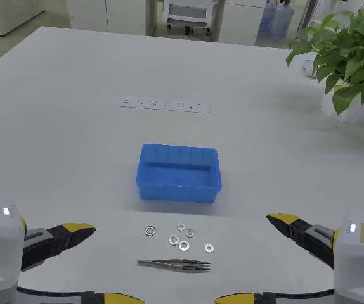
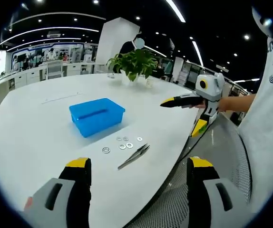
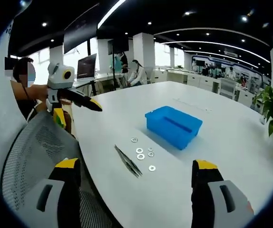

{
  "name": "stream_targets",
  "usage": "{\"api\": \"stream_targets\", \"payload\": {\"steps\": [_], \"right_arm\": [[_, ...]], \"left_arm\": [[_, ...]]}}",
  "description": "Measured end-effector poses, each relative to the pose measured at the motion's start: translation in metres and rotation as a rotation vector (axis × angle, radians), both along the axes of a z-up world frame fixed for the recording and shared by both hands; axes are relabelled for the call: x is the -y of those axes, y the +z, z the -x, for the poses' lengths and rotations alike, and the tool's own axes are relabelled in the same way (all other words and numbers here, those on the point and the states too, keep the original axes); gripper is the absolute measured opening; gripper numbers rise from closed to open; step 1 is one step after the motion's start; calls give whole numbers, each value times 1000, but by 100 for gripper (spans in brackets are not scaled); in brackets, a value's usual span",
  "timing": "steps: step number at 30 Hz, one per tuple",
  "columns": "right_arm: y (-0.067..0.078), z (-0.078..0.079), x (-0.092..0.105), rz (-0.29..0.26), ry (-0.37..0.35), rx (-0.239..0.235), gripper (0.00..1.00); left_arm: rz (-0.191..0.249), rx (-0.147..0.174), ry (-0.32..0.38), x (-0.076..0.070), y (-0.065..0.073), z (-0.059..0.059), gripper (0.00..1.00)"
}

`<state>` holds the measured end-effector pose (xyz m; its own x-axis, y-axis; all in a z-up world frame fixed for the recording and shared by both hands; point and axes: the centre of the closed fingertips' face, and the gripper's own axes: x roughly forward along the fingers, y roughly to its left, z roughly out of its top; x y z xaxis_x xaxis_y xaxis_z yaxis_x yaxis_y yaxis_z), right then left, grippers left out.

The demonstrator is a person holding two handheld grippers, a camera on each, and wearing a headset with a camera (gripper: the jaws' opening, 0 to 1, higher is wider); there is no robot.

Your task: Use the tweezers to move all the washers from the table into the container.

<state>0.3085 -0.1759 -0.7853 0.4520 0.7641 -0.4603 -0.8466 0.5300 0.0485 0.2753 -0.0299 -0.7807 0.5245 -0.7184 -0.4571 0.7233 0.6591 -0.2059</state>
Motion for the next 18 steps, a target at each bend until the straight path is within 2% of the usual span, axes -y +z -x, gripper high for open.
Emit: {"api": "stream_targets", "payload": {"steps": [18], "right_arm": [[0, 2, -3, -2, 18, -2, 98]], "left_arm": [[-6, 2, 5, 1, 1, 2, 89]]}}
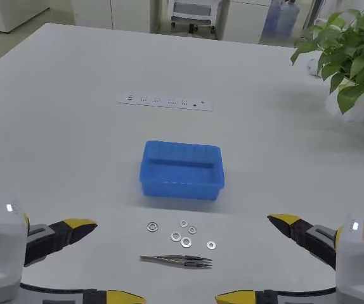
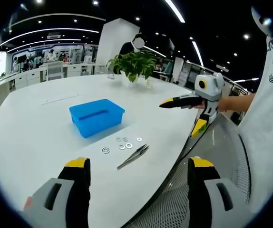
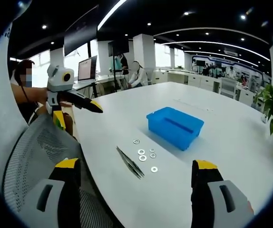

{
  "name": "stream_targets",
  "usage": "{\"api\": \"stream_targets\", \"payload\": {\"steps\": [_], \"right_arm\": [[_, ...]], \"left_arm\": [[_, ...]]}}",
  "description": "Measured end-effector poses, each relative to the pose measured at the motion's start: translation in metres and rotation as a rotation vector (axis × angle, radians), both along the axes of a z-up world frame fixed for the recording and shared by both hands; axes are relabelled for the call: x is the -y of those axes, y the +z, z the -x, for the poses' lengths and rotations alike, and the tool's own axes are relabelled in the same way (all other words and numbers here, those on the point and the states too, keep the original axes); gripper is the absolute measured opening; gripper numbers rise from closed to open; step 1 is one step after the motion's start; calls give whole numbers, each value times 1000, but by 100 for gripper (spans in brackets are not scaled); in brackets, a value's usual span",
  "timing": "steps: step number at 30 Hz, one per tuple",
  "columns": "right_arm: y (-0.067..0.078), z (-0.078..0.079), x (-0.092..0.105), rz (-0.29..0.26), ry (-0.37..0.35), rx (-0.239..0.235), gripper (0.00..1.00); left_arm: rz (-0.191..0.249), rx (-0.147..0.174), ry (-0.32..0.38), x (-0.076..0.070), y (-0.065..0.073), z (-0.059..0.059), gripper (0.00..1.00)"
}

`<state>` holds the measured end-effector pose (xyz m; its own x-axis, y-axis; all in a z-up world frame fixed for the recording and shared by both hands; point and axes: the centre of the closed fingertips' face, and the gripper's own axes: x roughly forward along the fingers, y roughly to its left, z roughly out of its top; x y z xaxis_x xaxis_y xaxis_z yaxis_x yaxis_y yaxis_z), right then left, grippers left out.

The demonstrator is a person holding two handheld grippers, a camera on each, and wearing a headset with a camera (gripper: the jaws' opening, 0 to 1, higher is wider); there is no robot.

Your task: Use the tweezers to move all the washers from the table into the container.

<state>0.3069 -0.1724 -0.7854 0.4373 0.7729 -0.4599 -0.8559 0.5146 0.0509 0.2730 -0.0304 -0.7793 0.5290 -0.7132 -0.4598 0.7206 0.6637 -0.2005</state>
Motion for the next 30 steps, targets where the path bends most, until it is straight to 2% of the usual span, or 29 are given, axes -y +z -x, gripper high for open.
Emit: {"api": "stream_targets", "payload": {"steps": [11, 19, 22, 30], "right_arm": [[-4, 2, 2, 14, 11, -7, 98], [-3, 4, -1, 11, 22, -9, 97], [-2, 3, -2, 10, 24, -7, 97], [-3, 4, -1, 19, 24, -9, 97]], "left_arm": [[-5, -1, -5, 0, -1, 2, 89], [-8, -3, -17, 3, -1, 2, 89], [5, 0, -13, 3, 0, 1, 89], [-6, -1, -15, 2, -1, 3, 89]]}}
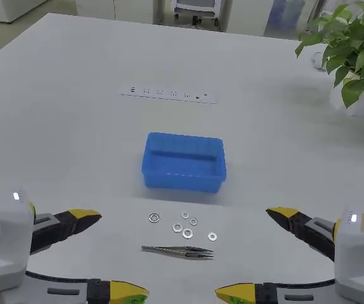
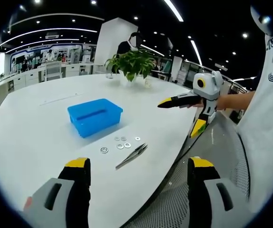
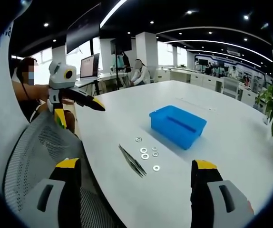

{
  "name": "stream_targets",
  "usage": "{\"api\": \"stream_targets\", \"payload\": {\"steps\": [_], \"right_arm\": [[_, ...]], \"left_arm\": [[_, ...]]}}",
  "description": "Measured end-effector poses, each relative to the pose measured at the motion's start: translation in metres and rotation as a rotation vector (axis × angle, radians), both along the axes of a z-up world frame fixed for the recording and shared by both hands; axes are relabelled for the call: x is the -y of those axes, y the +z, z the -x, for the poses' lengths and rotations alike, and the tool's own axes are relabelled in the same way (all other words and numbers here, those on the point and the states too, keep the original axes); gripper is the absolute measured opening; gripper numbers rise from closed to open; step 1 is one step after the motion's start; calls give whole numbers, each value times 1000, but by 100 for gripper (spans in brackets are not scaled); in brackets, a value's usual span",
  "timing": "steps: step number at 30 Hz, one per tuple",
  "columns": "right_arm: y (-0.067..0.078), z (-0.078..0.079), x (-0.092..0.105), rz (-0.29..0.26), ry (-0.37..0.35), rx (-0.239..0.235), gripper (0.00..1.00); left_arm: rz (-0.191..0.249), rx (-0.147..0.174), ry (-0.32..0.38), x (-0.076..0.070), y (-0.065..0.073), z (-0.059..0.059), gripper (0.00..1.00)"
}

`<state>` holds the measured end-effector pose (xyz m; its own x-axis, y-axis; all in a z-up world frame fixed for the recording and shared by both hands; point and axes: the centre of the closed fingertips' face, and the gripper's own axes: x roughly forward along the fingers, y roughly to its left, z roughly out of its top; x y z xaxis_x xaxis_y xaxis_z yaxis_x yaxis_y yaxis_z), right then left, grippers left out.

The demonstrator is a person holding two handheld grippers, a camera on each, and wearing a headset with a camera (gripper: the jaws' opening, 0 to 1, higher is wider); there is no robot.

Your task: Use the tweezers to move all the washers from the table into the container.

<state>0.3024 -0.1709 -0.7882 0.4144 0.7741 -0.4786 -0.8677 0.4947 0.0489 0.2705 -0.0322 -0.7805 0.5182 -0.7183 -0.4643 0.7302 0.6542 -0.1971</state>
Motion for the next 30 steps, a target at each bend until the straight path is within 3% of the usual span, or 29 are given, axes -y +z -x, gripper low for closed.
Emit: {"api": "stream_targets", "payload": {"steps": [5, 8, 18, 26, 30], "right_arm": [[0, 1, -1, -4, -2, -7, 96], [2, 0, -1, -17, -7, -3, 96], [3, -2, 1, -18, -10, -6, 96], [1, -3, -2, -13, 2, -9, 94], [-4, -3, -6, 18, 32, -2, 88]], "left_arm": [[3, 1, 4, 0, 0, 1, 89], [17, 28, 28, -3, 5, -3, 86], [22, 13, 31, -2, 3, -2, 87], [7, 8, 14, 1, -1, -3, 86], [-23, -15, -16, 4, -10, -3, 83]]}}
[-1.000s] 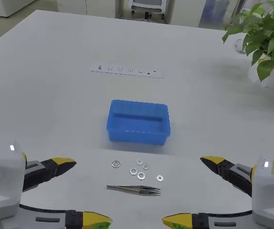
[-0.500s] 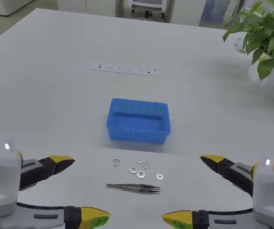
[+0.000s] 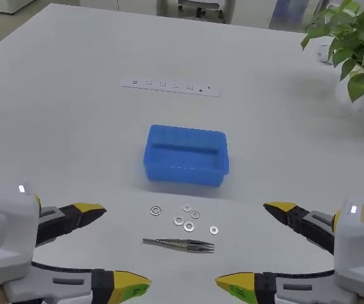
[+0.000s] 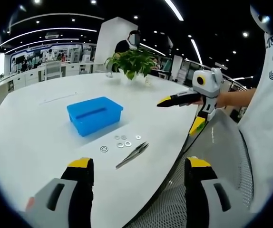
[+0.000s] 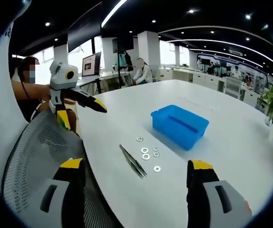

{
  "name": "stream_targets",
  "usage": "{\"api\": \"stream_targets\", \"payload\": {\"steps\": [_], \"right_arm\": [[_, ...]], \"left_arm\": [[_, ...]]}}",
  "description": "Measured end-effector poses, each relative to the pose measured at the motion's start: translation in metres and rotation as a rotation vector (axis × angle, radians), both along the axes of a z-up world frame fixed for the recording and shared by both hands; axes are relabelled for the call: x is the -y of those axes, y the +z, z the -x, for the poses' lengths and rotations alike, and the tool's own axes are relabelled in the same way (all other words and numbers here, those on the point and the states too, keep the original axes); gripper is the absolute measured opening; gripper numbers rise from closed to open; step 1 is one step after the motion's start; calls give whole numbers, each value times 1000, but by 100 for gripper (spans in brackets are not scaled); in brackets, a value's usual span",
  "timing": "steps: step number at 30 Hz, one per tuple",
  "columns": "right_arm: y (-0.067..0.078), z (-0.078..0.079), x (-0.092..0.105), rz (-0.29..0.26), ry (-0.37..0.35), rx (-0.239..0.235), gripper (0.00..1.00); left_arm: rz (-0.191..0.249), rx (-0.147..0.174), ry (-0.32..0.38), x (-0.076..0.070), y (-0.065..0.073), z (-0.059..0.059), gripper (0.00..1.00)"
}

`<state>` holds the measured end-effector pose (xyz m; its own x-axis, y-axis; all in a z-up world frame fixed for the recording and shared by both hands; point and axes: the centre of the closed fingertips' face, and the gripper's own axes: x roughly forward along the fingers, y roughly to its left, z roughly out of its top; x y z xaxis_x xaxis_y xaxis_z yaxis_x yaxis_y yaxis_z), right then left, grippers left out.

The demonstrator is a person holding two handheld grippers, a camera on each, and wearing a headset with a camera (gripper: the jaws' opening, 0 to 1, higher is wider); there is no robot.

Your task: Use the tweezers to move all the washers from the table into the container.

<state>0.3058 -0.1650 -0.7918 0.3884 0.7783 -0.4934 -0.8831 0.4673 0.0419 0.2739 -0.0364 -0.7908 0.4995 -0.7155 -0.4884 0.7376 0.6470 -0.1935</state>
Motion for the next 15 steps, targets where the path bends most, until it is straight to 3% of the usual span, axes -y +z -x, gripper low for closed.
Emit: {"api": "stream_targets", "payload": {"steps": [5, 9, 12, 15], "right_arm": [[-8, -4, -9, 58, 50, 6, 74], [-16, -10, -21, 86, 89, 0, 71], [-27, -9, -29, 139, 146, -8, 66], [-37, -10, -36, 168, 175, -25, 61]], "left_arm": [[-34, -6, -29, 1, -8, -8, 77], [-50, -20, -53, 4, -16, -17, 72], [-110, -53, -96, 5, -31, -18, 70], [-141, -45, -143, 10, -39, -20, 69]]}}
